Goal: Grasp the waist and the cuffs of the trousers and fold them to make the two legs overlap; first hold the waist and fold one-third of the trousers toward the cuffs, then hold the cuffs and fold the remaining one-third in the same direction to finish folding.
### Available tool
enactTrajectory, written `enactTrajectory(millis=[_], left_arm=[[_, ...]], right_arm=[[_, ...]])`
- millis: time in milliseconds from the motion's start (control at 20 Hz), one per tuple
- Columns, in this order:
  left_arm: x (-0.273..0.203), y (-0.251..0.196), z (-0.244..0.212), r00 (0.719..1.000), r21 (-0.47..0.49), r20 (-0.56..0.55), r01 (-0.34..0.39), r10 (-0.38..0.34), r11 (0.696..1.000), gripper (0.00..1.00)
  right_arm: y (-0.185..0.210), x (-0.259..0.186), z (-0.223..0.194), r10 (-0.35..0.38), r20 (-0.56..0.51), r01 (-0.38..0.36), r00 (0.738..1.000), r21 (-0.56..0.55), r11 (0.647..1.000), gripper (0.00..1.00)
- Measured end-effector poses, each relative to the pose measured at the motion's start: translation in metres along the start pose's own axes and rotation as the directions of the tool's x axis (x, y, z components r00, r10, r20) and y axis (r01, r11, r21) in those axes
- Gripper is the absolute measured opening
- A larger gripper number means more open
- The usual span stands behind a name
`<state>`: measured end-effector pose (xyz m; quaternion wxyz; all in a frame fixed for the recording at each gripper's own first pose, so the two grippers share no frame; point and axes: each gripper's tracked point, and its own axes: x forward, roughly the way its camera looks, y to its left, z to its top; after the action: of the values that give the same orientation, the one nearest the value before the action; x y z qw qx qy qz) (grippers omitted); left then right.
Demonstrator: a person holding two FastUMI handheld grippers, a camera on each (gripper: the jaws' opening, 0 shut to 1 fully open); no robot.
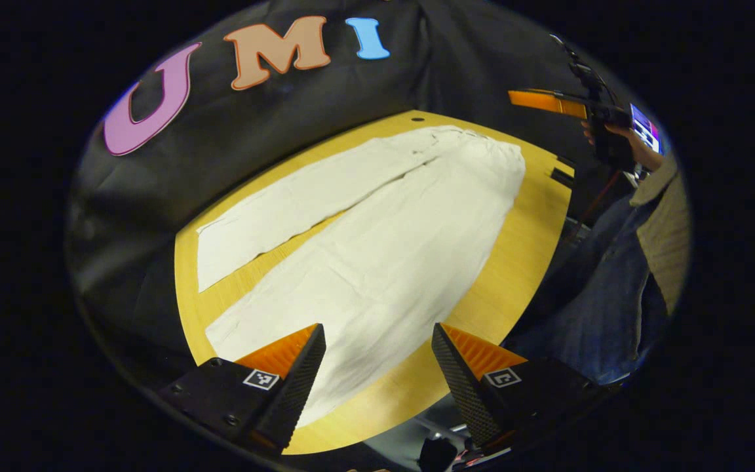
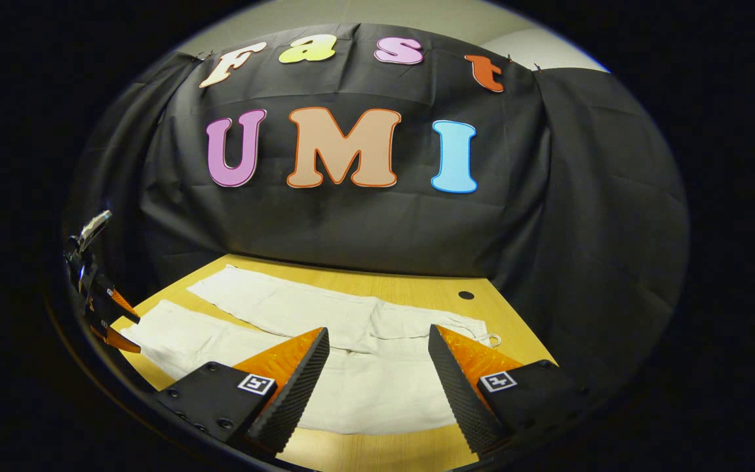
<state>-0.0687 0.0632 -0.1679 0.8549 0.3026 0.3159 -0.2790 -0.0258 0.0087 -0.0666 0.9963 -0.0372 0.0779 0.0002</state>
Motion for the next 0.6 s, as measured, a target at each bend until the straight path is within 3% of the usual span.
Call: enactTrajectory(millis=[300, 600], left_arm=[[0.016, 0.006, -0.058, 0.982, 0.084, -0.172, 0.090, -0.074, 0.992, 0.97], [0.026, 0.021, -0.108, 0.938, 0.182, -0.324, 0.188, -0.122, 0.965, 0.97]], right_arm=[[0.008, -0.003, -0.017, -0.019, -0.050, 0.018, 0.999, -0.018, 1.000, 0.97], [0.015, -0.004, -0.024, -0.031, -0.082, 0.026, 0.996, -0.054, 0.998, 0.98]])
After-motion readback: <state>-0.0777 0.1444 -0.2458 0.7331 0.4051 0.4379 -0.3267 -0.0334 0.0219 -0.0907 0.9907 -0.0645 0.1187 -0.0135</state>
